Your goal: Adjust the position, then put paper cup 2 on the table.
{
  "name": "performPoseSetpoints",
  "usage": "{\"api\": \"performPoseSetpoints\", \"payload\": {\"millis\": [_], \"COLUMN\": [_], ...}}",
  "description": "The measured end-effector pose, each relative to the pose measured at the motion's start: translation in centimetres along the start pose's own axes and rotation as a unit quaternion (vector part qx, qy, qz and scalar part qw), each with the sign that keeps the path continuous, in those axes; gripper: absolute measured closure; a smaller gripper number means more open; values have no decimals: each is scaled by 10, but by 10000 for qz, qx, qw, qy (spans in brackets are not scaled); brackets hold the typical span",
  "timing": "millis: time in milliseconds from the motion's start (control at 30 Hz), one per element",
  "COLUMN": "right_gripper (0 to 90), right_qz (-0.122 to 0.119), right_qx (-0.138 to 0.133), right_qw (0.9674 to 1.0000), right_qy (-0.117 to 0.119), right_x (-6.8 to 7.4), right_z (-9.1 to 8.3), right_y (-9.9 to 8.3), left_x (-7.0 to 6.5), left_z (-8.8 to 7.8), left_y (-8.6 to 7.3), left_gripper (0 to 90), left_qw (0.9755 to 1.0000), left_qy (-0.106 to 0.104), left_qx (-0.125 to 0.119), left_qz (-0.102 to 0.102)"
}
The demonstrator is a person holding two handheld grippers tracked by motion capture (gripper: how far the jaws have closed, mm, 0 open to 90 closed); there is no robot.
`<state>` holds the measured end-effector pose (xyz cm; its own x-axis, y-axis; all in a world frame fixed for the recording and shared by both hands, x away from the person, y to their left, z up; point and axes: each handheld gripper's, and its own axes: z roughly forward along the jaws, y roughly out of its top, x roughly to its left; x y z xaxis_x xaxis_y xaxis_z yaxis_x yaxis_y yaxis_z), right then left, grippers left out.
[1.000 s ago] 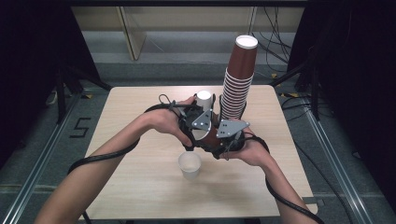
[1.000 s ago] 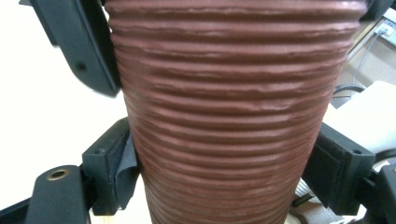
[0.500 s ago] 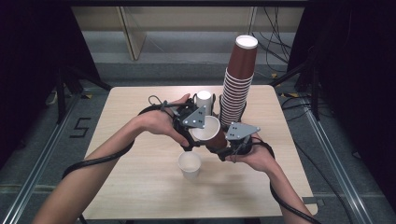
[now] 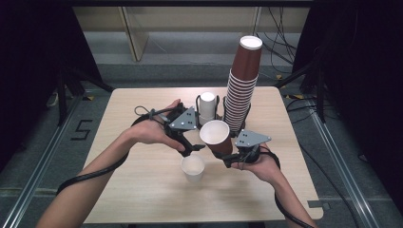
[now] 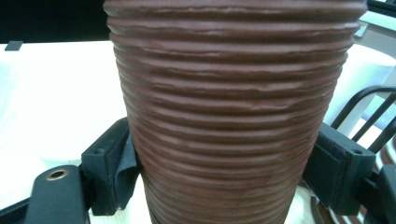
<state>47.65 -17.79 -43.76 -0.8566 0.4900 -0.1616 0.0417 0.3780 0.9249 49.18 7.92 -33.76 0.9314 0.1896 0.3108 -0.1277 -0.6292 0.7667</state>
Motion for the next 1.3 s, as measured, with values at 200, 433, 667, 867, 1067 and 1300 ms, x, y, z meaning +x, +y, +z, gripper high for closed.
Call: {"api": "performPoseSetpoints", "payload": {"millis": [200,433,667,867,1067,1300], "right_gripper": [206,205,206,205,205,205], "right_qz": [260,439,652,706,807,731], "right_qx": [-132,-190,-260,-254,-296,-211], "right_qw": [9996,9988,9975,9971,9962,9970], "right_qy": [-39,-81,-112,-95,-147,-156], "right_x": [3,4,4,4,6,9], "right_z": [4,8,14,20,26,30], "right_y": [-10,-18,-24,-28,-30,-32], "left_x": [-4,-9,-14,-16,-20,-27], "left_z": [-7,-12,-21,-27,-30,-35], "left_y": [-14,-34,-47,-56,-60,-69], "left_gripper": [1,0,0,0,0,0], "left_qw": [9991,9949,9863,9808,9790,9750], "left_qy": [140,346,628,831,925,1014], "left_qx": [-218,-528,-913,-1044,-1068,-1145], "left_qz": [-326,-789,-1225,-1420,-1472,-1611]}}
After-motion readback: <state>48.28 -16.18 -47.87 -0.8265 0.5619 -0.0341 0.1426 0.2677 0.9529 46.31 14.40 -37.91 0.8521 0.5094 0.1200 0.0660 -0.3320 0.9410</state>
